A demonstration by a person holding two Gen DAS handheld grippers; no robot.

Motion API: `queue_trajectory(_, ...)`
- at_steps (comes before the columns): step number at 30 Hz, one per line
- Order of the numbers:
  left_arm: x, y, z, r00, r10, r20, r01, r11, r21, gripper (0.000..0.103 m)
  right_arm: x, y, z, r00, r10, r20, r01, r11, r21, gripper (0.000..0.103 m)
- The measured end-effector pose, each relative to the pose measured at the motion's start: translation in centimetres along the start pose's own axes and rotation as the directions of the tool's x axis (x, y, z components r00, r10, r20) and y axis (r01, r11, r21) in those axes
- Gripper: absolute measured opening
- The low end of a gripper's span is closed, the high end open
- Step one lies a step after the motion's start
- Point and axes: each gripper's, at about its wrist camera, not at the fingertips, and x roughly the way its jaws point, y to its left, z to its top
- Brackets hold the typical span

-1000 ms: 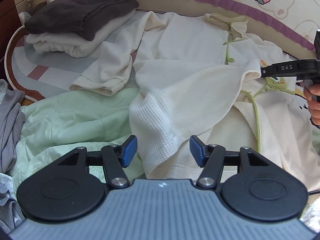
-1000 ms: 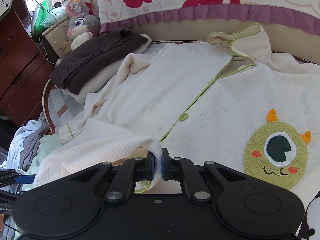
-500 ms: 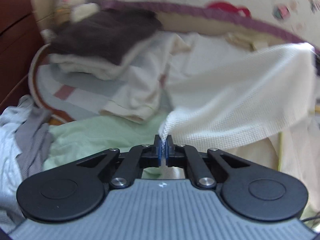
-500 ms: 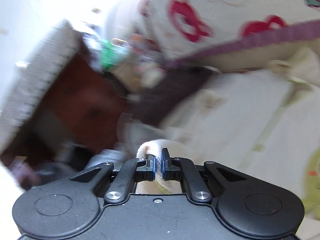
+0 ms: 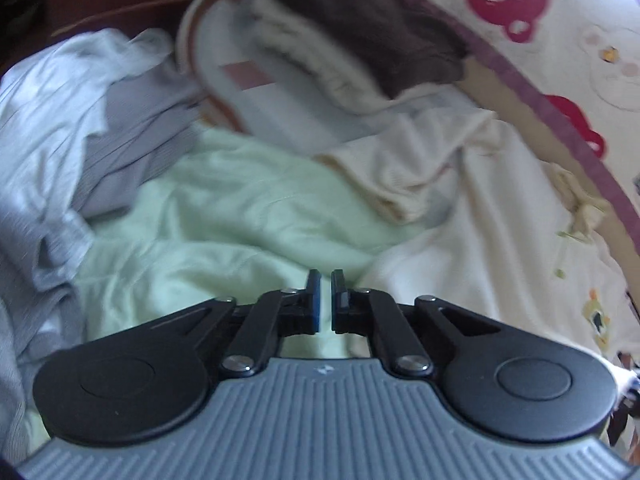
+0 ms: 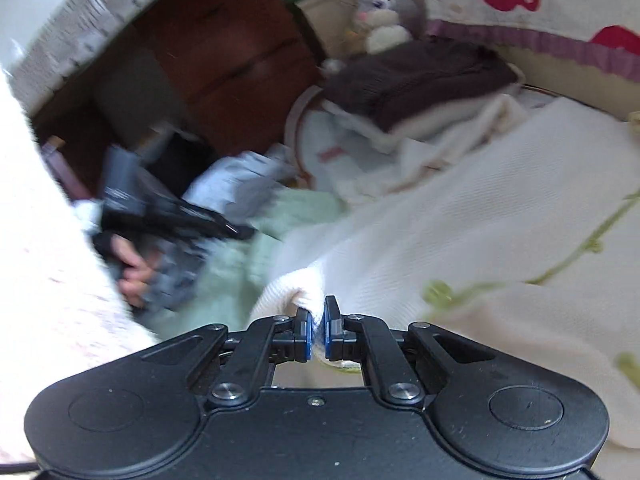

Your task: Fold clothes

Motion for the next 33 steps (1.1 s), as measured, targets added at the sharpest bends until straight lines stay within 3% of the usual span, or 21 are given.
queue_trajectory(2, 0.5, -1.2, -0.2, 0.999, -0.042, -0.005, 0.043, 0.998, 0.051, 0.03, 0.3, -2.0, -0.5, 0.991, -0.13, -0.045, 0.131, 0.991, 0.026, 0.008)
queue_trajectory(4, 1.5, -2.1, -0.2, 0.998, -0.054, -0.019, 0.055, 0.996, 0.068, 0.043, 0.2, -5.1, -1.4, 0.975, -0.205, -0.092, 0.215, 0.969, 0.122, 0.008)
queue_trajectory(8, 3.3, -3.1, -0.2, 0.996, -0.066, -0.054, 0.069, 0.996, 0.057, 0.044, -0.8, -8.3, -2.0, 0.978, -0.196, -0.073, 0.208, 0.944, 0.255, 0.008)
queue_trajectory(11, 4.3, -3.7, -0.2, 0.993, -0.084, -0.079, 0.087, 0.995, 0.041, 0.048, -1.1, -7.8, -1.7, 0.983, -0.179, -0.032, 0.181, 0.951, 0.25, 0.008)
queue_trajectory(15, 3.9, -4.2, -0.4, 0.991, -0.104, -0.078, 0.108, 0.993, 0.055, 0.048, -0.9, -7.3, -1.4, 0.985, -0.173, -0.007, 0.17, 0.955, 0.242, 0.008)
queue_trajectory(18, 1.6, -5.1, -0.8, 0.989, -0.135, -0.066, 0.146, 0.966, 0.212, 0.047, -0.7, -7.3, -1.2, 0.982, -0.191, -0.011, 0.188, 0.951, 0.246, 0.008)
queue_trajectory(19, 0.9, -5.9, -1.3, 0.99, -0.12, -0.076, 0.138, 0.938, 0.317, 0.046, -0.5, -7.3, -1.3, 0.979, -0.204, -0.021, 0.203, 0.948, 0.244, 0.008)
queue_trajectory(22, -0.7, -7.8, -3.4, 0.993, -0.072, -0.094, 0.113, 0.816, 0.566, 0.047, -0.2, -7.5, -1.5, 0.972, -0.23, -0.043, 0.234, 0.942, 0.243, 0.009)
queue_trajectory(25, -0.6, -8.5, -4.6, 0.994, -0.068, -0.083, 0.106, 0.764, 0.636, 0.048, -0.7, -7.9, -1.3, 0.983, -0.184, 0.004, 0.175, 0.939, 0.296, 0.009)
queue_trajectory(27, 0.7, -9.0, -4.7, 0.997, -0.042, -0.062, 0.072, 0.749, 0.659, 0.051, -1.2, -8.2, -1.1, 0.987, -0.153, 0.046, 0.129, 0.934, 0.334, 0.009)
queue_trajectory(29, 2.7, -10.0, -4.8, 0.996, 0.025, -0.089, 0.042, 0.73, 0.682, 0.052, -1.4, -8.5, -1.1, 0.987, -0.144, 0.072, 0.11, 0.927, 0.358, 0.009)
queue_trajectory(31, 4.3, -10.4, -4.3, 0.99, 0.073, -0.122, 0.028, 0.741, 0.671, 0.049, -1.4, -8.8, -1.2, 0.986, -0.149, 0.076, 0.11, 0.92, 0.375, 0.009)
queue_trajectory(33, 4.8, -10.3, -3.5, 0.987, 0.056, -0.149, 0.051, 0.775, 0.629, 0.021, -1.2, -8.9, -1.4, 0.986, -0.148, 0.077, 0.108, 0.918, 0.381, 0.009)
